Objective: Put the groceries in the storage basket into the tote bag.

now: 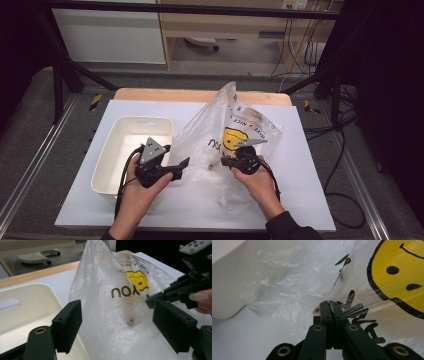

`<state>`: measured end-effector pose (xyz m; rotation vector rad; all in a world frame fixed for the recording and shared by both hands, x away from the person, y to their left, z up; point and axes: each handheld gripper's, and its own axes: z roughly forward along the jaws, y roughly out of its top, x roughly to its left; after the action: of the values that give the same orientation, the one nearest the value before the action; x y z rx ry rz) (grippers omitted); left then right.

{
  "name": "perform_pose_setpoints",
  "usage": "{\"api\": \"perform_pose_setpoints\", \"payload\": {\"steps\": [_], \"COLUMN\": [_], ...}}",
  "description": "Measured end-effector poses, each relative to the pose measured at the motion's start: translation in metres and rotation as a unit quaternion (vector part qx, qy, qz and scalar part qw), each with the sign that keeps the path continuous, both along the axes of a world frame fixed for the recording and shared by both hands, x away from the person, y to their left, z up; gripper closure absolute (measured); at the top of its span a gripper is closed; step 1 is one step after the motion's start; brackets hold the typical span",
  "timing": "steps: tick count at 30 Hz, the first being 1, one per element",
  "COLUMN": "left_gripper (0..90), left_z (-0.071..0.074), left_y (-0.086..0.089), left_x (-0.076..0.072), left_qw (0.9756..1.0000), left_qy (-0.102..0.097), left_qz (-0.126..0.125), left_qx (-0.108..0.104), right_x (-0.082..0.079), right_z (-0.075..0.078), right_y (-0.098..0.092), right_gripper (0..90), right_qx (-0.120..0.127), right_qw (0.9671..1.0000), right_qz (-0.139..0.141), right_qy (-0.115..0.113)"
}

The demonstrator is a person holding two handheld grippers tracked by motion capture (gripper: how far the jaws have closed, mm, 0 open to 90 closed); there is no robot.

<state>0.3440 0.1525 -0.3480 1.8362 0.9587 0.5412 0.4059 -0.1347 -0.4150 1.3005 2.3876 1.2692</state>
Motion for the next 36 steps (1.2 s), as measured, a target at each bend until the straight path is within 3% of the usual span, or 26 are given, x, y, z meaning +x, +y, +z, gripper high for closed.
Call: {"api": "perform_pose_setpoints", "payload": {"steps": [10, 21, 27, 36], "left_gripper": [15.7, 14.6, 14.6, 14.1], "left_z": [-0.001, -0.008, -0.012, -0.018], "left_y": [0.019, 0.033, 0.039, 0.039], "left_x": [0.009, 0.019, 0.022, 0.025], "left_qw": [0.9991, 0.9981, 0.9972, 0.9971], "left_qy": [-0.007, 0.001, 0.004, 0.009], "left_qz": [0.026, 0.044, 0.051, 0.050], "left_qx": [0.034, 0.042, 0.054, 0.057], "right_x": [-0.003, -0.004, -0.005, -0.010], "right_z": [-0.018, -0.024, -0.024, -0.013], "right_y": [0.001, 0.002, 0.003, 0.002], "right_gripper": [90.0, 87.4, 74.1, 39.2], "right_qx": [-0.037, -0.045, -0.052, -0.045], "right_qw": [0.9993, 0.9990, 0.9985, 0.9980], "right_qz": [-0.003, -0.006, -0.008, -0.012], "right_qy": [0.004, 0.000, -0.012, -0.043]}}
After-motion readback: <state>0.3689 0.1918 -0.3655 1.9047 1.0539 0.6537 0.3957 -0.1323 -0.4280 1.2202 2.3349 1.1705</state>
